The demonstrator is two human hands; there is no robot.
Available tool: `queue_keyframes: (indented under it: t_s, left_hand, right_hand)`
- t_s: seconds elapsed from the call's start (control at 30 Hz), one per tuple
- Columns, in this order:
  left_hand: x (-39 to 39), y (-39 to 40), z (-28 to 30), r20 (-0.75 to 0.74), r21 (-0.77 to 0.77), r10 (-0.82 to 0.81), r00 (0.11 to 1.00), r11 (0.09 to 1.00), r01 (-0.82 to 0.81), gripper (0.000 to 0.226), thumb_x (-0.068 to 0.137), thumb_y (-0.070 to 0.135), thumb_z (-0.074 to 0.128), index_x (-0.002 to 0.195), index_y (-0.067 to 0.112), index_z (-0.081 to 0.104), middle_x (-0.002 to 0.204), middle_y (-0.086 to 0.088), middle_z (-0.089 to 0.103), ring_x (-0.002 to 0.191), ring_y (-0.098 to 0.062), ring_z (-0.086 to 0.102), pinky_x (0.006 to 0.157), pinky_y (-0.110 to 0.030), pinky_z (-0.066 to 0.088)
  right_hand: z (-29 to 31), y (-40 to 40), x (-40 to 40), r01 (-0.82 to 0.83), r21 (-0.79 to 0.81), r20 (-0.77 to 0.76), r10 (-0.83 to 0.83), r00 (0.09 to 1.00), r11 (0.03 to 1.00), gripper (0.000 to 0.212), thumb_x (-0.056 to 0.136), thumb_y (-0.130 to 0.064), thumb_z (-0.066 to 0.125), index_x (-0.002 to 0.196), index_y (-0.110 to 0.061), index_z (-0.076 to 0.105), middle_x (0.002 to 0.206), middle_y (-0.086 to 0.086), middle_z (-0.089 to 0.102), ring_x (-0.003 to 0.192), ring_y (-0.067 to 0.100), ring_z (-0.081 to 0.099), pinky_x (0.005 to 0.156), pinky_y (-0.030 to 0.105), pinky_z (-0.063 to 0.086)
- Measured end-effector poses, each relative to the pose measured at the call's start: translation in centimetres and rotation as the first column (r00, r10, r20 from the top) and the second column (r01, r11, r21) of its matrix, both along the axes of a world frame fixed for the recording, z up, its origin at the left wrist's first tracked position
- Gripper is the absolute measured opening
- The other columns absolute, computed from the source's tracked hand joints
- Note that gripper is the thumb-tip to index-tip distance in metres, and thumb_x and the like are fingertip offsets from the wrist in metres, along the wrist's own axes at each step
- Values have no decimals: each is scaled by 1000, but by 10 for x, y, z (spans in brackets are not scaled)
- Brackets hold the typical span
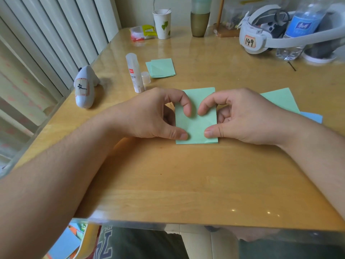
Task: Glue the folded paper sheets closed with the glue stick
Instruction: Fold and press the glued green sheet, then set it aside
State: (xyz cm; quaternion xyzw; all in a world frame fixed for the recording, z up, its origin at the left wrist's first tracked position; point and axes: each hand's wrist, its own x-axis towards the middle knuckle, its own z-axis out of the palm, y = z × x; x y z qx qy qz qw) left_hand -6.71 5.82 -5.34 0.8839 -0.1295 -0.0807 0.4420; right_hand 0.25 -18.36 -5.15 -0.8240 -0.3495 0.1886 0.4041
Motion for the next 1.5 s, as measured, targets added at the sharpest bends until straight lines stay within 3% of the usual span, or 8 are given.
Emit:
queue_keyframes:
  t_s: [0.2, 0.33, 0.5, 0.6, 1.0, 1.3, 1.43, 1.5]
  left_hand:
    - [0, 0, 0, -1, 1, 1, 1000, 1000, -1, 42, 76, 15, 94, 101, 29, 63, 74, -15, 67, 63, -18, 63, 60, -39, 56]
    - [0, -1, 0, -1, 8, 0, 1000, 1000, 0, 42, 77, 15, 94, 101, 30, 63, 78, -20, 68, 63, -19, 64, 60, -40, 57]
    - [1, -1, -2, 3, 30, 4, 1000, 1000, -4, 44, 76, 15, 94, 103, 29, 63, 69, -9, 65, 58, -16, 61, 55, -28, 51]
    - [1, -1, -2, 6, 48, 6, 1000, 999, -6, 44, 76, 16, 94, 103, 29, 62, 67, -1, 64, 57, -15, 60, 55, -27, 49]
    - [-1, -2, 1, 47, 115, -9, 999, 993, 3, 43, 76, 21, 94, 102, 33, 62, 66, -1, 63, 56, -13, 57, 53, -25, 49]
    - [0, 0, -1, 50, 102, -23, 998, 995, 18, 43, 76, 22, 94, 102, 34, 62, 67, -2, 64, 56, -13, 57, 54, -26, 49]
    - [1, 0, -1, 50, 96, -31, 998, 995, 26, 43, 76, 23, 94, 103, 34, 62, 69, -8, 66, 57, -16, 58, 55, -30, 51]
    - [1, 0, -1, 62, 108, -30, 998, 994, 23, 43, 76, 24, 95, 102, 34, 62, 69, -3, 64, 58, -14, 57, 56, -29, 50]
  right_hand:
    - [0, 0, 0, 2, -17, 13, -1, 1000, 1000, 43, 73, -25, 92, 105, -45, 69, 69, 15, 67, 58, 17, 52, 65, 37, 46]
    - [0, 1, 0, 8, -36, 34, -7, 999, 999, 45, 72, -26, 93, 104, -45, 69, 61, 0, 62, 58, 15, 52, 65, 41, 49]
    - [1, 2, -1, 16, -42, 54, -14, 998, 999, 45, 71, -25, 94, 102, -46, 70, 61, -5, 60, 57, 11, 52, 65, 36, 48]
    - [2, 2, -3, 17, -51, 69, -14, 997, 999, 46, 71, -24, 95, 102, -47, 70, 60, -9, 60, 56, 9, 52, 65, 35, 48]
    - [6, 3, -6, 9, -135, 193, 17, 981, 991, 41, 72, -29, 94, 97, -49, 68, 66, -23, 60, 61, 2, 55, 64, 26, 44]
    - [6, 3, -7, 10, -158, 219, 25, 975, 987, 40, 73, -29, 93, 98, -48, 69, 73, -23, 61, 64, 2, 56, 65, 26, 46]
    - [6, 4, -7, 17, -152, 239, 20, 971, 988, 40, 73, -28, 94, 97, -48, 69, 87, -9, 61, 69, 4, 58, 70, 29, 50]
    - [6, 3, -7, 17, -152, 241, 21, 970, 988, 40, 73, -29, 94, 97, -48, 69, 90, -8, 60, 70, 5, 58, 72, 31, 52]
